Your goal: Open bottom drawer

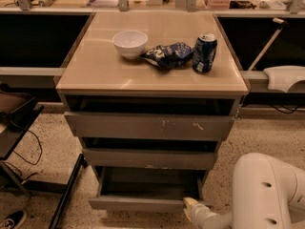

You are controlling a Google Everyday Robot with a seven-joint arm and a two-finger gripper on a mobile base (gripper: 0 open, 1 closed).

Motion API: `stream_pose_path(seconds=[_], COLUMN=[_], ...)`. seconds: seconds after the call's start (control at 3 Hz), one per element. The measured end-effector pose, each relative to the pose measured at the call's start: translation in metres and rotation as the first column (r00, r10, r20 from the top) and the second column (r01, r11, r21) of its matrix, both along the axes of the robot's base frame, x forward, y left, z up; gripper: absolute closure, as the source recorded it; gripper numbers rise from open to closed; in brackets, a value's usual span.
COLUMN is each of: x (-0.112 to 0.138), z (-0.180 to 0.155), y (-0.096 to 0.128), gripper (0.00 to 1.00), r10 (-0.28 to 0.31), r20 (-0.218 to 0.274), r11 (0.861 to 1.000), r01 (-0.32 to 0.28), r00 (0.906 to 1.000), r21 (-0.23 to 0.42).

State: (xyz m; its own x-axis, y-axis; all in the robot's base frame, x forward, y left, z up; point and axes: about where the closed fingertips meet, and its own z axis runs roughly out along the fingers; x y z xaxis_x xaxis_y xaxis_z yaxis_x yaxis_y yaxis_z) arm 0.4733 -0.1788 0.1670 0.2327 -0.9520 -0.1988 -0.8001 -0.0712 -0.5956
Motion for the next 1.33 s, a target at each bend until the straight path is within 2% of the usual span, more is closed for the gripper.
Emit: stream_pose_path(seconds=[0.33, 1.33], x=[-0.016, -0.031], z=[-0.006, -0.001], y=[-0.004, -0.006], gripper=[1.00, 1.00], r10=[-0.005, -0.006], r20=[-0.010, -0.015], r11=[1.000, 1.000], r01=[0.005, 0.006], r00=[0.9999, 0.9999], r21=[-0.008, -0.012])
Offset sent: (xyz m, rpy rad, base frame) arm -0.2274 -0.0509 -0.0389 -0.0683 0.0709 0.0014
